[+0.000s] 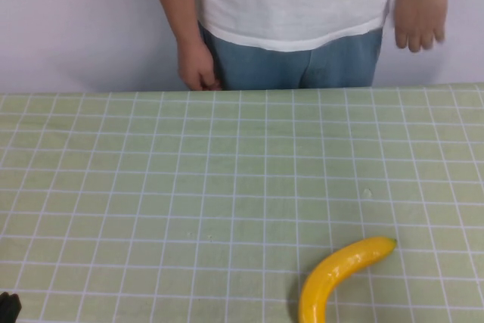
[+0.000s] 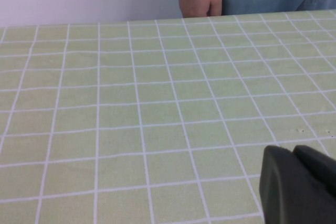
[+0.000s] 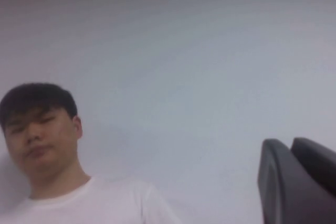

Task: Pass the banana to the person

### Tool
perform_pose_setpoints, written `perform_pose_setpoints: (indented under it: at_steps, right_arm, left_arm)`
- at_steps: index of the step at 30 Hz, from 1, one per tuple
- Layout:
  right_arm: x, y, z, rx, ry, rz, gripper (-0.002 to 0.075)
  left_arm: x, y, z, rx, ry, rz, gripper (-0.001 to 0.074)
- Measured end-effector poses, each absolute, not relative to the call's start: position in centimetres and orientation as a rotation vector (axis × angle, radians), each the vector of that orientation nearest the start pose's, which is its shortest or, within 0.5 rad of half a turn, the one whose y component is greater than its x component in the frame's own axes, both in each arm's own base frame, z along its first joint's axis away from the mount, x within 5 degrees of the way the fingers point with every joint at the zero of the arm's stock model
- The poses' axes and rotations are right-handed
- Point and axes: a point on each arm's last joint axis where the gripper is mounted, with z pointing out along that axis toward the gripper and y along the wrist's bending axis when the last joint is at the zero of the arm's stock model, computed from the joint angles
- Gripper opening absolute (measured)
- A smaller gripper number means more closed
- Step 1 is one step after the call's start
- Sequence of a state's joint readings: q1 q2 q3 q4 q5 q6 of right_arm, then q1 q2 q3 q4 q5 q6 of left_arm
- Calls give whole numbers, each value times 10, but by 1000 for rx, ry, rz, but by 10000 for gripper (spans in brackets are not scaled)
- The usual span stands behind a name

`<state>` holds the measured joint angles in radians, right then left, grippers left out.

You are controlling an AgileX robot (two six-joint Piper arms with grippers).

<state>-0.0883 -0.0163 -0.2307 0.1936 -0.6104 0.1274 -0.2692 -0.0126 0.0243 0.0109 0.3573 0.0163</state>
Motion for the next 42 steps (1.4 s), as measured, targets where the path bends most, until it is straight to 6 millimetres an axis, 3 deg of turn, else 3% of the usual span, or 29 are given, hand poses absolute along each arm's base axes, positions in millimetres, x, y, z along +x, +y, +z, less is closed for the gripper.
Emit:
perform_pose_setpoints:
  at_steps: [4, 6, 10, 13, 17, 21, 28, 32, 36, 38, 42]
  right_arm:
    - [10, -6, 371, 246, 875, 224, -6]
    - [27, -3, 385, 248, 1052, 235, -6]
    - [75, -2, 395, 224, 1426, 199, -6]
    - [112, -1, 387, 113, 1709, 115, -6]
    - [148, 4, 370, -35, 1865, 74, -6]
    - [168, 26, 351, -163, 1998, 175, -6]
    - [196, 77, 297, -774, 2337, 158, -6]
    - [212, 111, 281, -1128, 2377, 137, -6]
    - [220, 141, 257, -1717, 2134, -33, 28]
    - [219, 153, 245, -1874, 2059, -65, 111]
    - [224, 169, 225, -2029, 1948, -172, 362]
  left_arm:
    - [51, -14, 173, 271, 1838, -165, -4]
    - [51, -14, 173, 271, 1838, -165, -4]
    - [51, -14, 173, 271, 1838, -165, -4]
    - [51, -14, 173, 271, 1838, -165, -4]
    - [51, -14, 173, 271, 1838, -165, -4]
    - [51, -14, 173, 271, 1838, -165, -4]
    - [51, -14, 173, 271, 1838, -166, -4]
    - [51, -14, 173, 271, 1838, -166, -4]
    - [51, -14, 173, 271, 1838, -166, -4]
    - [51, -14, 173, 271, 1838, -166, -4]
    - [51, -14, 173, 271, 1838, -166, -4]
